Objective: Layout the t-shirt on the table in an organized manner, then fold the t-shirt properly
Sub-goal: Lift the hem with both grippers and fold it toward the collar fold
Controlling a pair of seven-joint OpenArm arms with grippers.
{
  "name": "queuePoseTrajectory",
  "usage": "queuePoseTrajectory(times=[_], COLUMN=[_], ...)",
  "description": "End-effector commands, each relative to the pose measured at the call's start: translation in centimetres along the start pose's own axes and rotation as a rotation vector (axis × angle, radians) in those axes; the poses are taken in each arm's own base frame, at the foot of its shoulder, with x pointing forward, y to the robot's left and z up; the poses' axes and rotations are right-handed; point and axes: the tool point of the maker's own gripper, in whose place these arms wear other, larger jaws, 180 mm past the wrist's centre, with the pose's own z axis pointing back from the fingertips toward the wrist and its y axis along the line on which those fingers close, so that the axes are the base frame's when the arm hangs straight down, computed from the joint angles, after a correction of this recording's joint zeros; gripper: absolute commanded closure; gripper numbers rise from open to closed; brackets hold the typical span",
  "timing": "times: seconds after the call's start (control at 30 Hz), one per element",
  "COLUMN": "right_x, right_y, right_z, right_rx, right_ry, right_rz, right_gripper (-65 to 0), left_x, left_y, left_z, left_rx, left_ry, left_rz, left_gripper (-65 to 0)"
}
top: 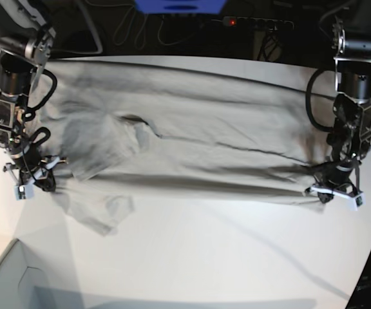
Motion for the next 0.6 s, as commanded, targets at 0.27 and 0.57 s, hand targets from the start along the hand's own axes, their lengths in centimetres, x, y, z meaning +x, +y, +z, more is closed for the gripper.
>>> queuePoseTrajectory(times=[0.27,0.57], right_x=[4.8,0.8], right_y=[0.1,2.8], right_z=[3.7,7.9], right_rx=[-0.038,-0.035], right_ry=[-0.211,-0.163], right_rz=[0.036,0.088], right_gripper=[0.0,0.0], left_x=[2.9,-0.6], left_y=[-1.7,1.4], left_z=[2.5,5.2], left_rx=[-0.070,-0.026], left_ry=[-0.042,0.002], left_rz=[-0.020,-0.015], left_gripper=[-0.1,-0.1])
